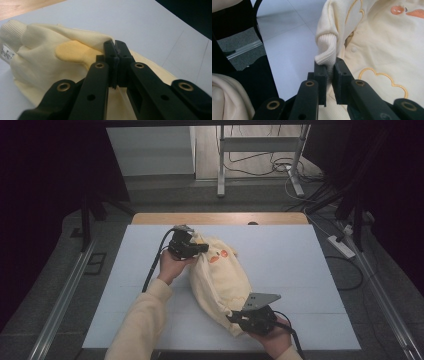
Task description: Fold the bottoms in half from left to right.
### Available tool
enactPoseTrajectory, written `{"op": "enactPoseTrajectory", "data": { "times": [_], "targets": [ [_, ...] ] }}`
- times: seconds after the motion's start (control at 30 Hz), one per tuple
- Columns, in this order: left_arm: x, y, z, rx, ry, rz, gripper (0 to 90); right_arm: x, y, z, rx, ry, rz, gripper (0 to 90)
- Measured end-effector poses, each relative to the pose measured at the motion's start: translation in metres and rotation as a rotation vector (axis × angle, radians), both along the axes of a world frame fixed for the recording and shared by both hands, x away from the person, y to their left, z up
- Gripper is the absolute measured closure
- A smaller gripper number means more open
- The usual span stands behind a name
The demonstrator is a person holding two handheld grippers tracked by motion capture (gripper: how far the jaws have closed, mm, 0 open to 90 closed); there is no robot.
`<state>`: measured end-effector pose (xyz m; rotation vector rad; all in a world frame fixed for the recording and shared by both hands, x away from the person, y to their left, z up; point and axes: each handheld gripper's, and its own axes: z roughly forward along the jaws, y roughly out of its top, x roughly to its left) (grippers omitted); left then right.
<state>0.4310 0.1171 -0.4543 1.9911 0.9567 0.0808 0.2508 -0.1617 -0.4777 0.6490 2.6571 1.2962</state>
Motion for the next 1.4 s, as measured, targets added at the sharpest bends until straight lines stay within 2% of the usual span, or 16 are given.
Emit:
{"op": "enactPoseTrajectory", "data": {
  "times": [0.2,0.57,0.93,1.4],
  "targets": [
    [0.003,-0.007,-0.002,-0.007,0.004,-0.004,88.4,-0.001,-0.008,0.002,0.008,0.001,-0.015,81.7],
    [0.011,-0.021,-0.009,0.003,0.007,-0.017,88.4,0.002,-0.02,-0.003,0.005,0.03,-0.053,82.1],
    [0.017,-0.033,-0.012,-0.006,0.011,-0.024,88.3,0.002,-0.038,0.001,0.022,0.035,-0.106,82.3],
    [0.021,-0.042,-0.02,0.005,0.014,-0.02,87.9,0.007,-0.049,-0.006,-0.005,0.073,-0.14,82.3]
  ]
}}
